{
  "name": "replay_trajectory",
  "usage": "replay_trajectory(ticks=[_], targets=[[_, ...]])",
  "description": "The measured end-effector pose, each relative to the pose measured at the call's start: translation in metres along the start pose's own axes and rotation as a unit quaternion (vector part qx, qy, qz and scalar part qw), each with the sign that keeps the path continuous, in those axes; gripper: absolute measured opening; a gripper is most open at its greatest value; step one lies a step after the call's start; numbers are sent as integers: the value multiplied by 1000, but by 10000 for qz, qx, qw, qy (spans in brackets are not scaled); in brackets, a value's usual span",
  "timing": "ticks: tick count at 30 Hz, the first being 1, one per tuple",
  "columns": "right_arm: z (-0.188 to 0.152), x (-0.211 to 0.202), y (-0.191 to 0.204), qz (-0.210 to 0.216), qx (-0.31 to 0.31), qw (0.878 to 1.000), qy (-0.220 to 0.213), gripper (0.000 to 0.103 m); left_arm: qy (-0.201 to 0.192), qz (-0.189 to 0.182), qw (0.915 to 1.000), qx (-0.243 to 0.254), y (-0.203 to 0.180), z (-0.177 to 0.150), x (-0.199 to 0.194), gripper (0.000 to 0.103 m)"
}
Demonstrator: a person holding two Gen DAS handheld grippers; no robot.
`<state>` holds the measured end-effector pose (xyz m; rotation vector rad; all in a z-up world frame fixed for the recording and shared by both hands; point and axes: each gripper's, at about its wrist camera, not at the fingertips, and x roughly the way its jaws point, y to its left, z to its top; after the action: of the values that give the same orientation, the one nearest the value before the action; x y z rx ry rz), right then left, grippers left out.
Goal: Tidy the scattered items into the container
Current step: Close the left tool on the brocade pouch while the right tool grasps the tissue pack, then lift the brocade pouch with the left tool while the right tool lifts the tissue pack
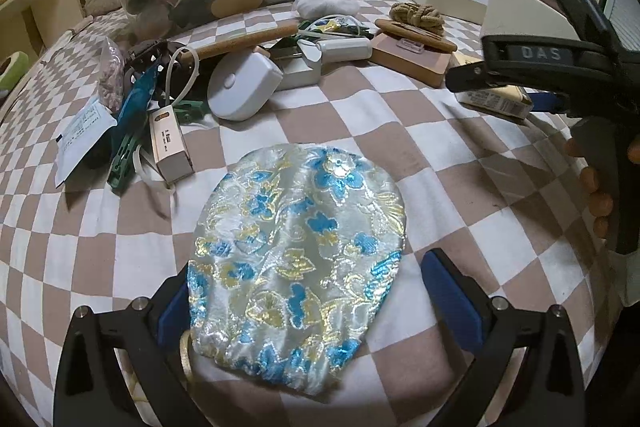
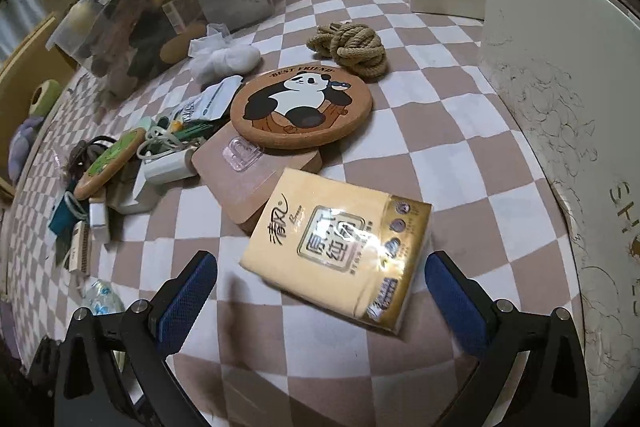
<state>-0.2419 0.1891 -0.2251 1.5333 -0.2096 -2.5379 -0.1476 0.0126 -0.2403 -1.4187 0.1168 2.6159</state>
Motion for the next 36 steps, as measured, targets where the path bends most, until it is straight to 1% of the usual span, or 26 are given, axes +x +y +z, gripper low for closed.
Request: replay_trajectory(ticks=[4,6,7,9,11,14,16,17,19,22,26,29,30,33,36], targets=[[5,5,-2,-21,140,9998,-115,103,-1,-16,10000,0,1,0,0,103],[4,5,0,-49,25,9999,-157,102,0,-26,10000,-8,1,0,0,103],[3,5,1,-91,-67,9998,-181,97,2,-49,10000,-26,1,0,0,103],[0,2,2,-212,-302,9990,-245,90,-9,-112,9999,-80,3,1,-1,103],[-2,0,-1,-107,-455,9986,-252,88,-23,-137,9998,-118,5,2,-1,101],[-3,-6,-2,178,-667,9974,-194,86,-48,-145,9997,-174,8,2,-3,96],[-7,-9,2,366,-869,9955,-132,85,-68,-157,9996,-245,12,2,-5,89],[-10,-10,5,449,-982,9941,-86,85,-73,-171,9994,-275,14,2,-6,88],[-17,-14,14,620,-1308,9895,14,85,-87,-192,9992,-342,17,2,-8,83],[-32,-19,33,787,-1894,9786,183,85,-90,-210,9990,-389,20,3,-8,79],[-53,-24,53,746,-2584,9625,352,85,-103,-195,9990,-396,22,2,-9,76],[-60,-27,54,655,-2765,9580,391,85,-119,-195,9988,-430,24,1,-10,72],[-62,-28,53,609,-2816,9568,388,86,-126,-189,9987,-453,25,1,-10,69],[-68,-29,48,441,-2852,9570,298,89,-143,-179,9983,-535,29,2,-11,61],[-71,-31,44,403,-2595,9645,276,90,-169,-173,9976,-654,34,2,-11,52]])
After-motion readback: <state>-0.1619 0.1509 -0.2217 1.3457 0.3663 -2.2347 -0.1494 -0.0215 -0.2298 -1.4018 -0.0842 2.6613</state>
